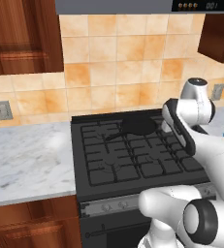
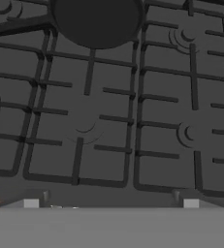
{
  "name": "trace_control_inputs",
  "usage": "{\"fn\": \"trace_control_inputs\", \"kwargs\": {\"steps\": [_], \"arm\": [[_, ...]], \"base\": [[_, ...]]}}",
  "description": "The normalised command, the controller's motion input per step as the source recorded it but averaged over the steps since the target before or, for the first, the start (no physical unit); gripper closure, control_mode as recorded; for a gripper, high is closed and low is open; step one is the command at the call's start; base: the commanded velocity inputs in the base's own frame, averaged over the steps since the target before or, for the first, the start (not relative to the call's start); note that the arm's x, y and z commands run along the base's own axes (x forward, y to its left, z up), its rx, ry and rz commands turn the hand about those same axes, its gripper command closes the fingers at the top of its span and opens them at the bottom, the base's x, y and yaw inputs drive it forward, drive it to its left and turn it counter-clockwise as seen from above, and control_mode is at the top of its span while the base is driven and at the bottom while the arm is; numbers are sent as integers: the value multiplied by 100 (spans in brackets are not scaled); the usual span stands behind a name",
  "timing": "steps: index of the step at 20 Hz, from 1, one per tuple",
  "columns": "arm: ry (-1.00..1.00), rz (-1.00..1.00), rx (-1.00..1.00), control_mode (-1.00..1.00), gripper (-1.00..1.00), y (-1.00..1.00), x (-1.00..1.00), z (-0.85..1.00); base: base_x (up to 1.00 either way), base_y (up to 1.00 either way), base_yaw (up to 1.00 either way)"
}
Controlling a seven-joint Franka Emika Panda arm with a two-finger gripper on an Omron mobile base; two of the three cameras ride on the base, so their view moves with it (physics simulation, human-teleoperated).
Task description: Pick the croissant and place it on the pan. Then turn on the stove to warm the croissant.
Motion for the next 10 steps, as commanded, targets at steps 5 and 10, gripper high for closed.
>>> {"fn": "trace_control_inputs", "kwargs": {"steps": [5,10], "arm": [[0,0,0,-100,-100,-45,0,-19],[0,-3,0,-100,-100,-47,0,-8]], "base": [[0,0,0],[0,0,0]]}}
